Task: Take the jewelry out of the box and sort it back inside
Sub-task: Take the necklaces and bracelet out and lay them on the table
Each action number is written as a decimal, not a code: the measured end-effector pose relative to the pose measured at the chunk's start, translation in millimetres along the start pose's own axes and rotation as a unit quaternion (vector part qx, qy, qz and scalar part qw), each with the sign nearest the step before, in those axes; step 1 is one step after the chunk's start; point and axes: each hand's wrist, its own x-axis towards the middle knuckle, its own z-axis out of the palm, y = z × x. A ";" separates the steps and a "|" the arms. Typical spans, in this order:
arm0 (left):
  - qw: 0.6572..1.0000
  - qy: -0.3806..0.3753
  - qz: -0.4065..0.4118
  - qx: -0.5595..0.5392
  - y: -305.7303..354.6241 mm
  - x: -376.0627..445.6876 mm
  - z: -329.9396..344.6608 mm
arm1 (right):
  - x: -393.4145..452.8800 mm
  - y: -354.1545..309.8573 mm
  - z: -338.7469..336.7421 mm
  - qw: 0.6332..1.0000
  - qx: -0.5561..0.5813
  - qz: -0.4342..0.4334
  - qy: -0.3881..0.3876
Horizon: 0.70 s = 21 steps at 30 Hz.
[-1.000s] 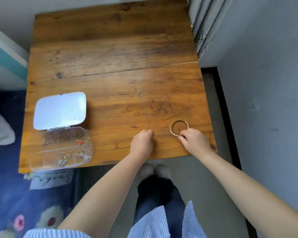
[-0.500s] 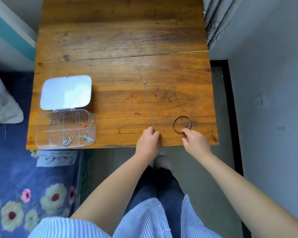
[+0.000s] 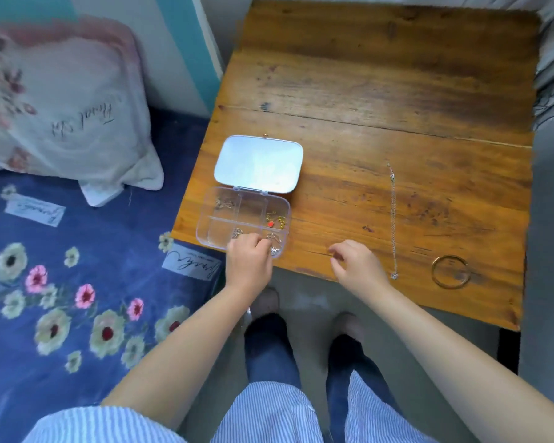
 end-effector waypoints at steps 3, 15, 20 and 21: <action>0.984 -0.125 -0.101 0.078 -45.9 22.7 -8.5 | 23.7 -42.4 13.6 0.999 -0.032 -0.010 -0.028; 0.914 -0.368 0.054 0.160 -76.9 83.7 9.6 | 97.3 -122.4 54.5 0.921 -0.297 0.090 -0.235; 0.902 -0.389 0.086 0.167 -82.4 83.9 13.1 | 112.3 -129.0 67.4 0.904 -0.305 0.108 -0.279; 0.900 -0.392 0.088 0.171 -83.7 84.0 12.5 | 113.0 -129.0 69.7 0.902 -0.306 0.108 -0.284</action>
